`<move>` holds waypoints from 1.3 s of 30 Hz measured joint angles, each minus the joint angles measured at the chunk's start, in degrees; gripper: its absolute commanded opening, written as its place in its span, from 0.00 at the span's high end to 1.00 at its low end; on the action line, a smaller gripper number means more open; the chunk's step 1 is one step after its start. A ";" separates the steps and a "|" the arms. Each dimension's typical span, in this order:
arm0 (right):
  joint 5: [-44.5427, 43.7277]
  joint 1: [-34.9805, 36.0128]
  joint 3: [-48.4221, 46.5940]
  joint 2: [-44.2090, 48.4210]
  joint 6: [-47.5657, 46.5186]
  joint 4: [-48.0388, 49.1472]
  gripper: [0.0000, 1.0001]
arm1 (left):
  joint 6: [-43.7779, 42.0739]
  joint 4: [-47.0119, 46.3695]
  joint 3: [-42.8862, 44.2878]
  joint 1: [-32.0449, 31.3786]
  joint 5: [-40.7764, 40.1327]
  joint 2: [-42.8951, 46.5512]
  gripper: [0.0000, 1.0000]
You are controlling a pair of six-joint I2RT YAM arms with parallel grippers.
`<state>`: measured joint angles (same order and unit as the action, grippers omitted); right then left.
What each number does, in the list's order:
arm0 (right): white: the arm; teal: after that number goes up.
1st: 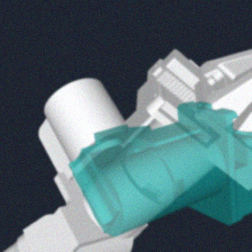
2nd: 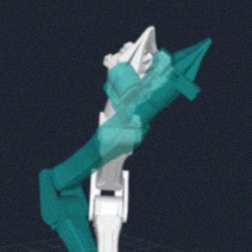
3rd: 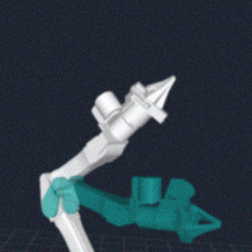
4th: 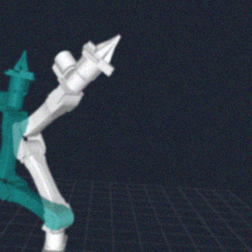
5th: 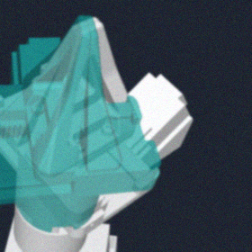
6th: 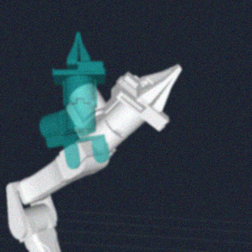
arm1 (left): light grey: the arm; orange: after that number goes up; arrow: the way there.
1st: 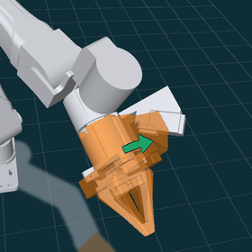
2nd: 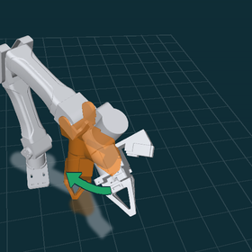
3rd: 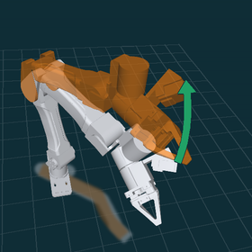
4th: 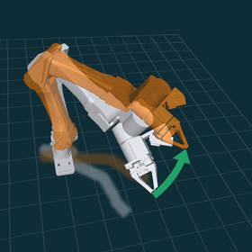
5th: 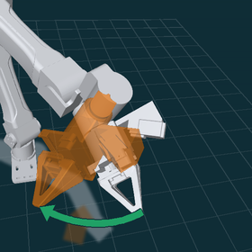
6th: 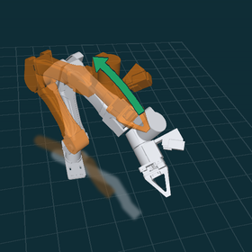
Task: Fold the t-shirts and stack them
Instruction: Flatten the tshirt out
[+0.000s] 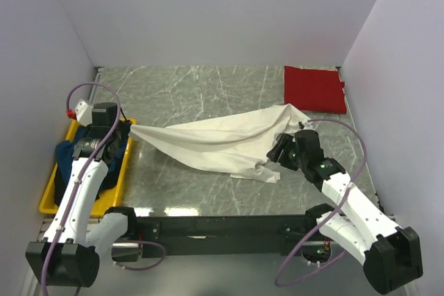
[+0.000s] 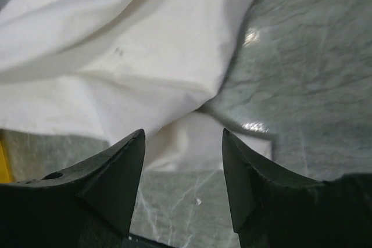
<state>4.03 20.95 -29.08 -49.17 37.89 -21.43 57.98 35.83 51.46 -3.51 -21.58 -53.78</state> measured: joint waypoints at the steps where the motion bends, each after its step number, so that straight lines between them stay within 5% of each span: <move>1: -0.07 -1.31 0.22 -0.37 0.20 0.63 0.38 | -0.35 -0.09 0.00 0.74 0.66 0.02 0.99; 8: 3.39 -6.60 3.50 -6.80 0.94 4.72 0.38 | -2.73 -1.20 0.00 5.14 4.39 0.42 0.99; 17: 6.16 -6.56 12.55 1.03 4.13 5.81 0.45 | -3.52 -2.51 -0.11 6.10 7.41 0.81 0.99; 23: 6.82 -2.82 14.45 -1.38 6.51 9.42 0.64 | -3.50 -3.39 -0.46 6.12 8.79 0.68 0.99; 29: 7.63 1.38 14.58 -4.39 8.31 12.35 1.00 | -3.52 -3.78 -0.46 6.12 9.68 0.59 0.99; 39: 16.52 3.76 14.60 21.99 9.97 1.29 1.00 | -3.93 -4.66 -0.44 6.19 9.99 -0.98 0.99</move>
<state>20.56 24.71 -14.48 -27.18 47.86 -20.14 54.04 31.18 51.03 2.68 -11.60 -54.76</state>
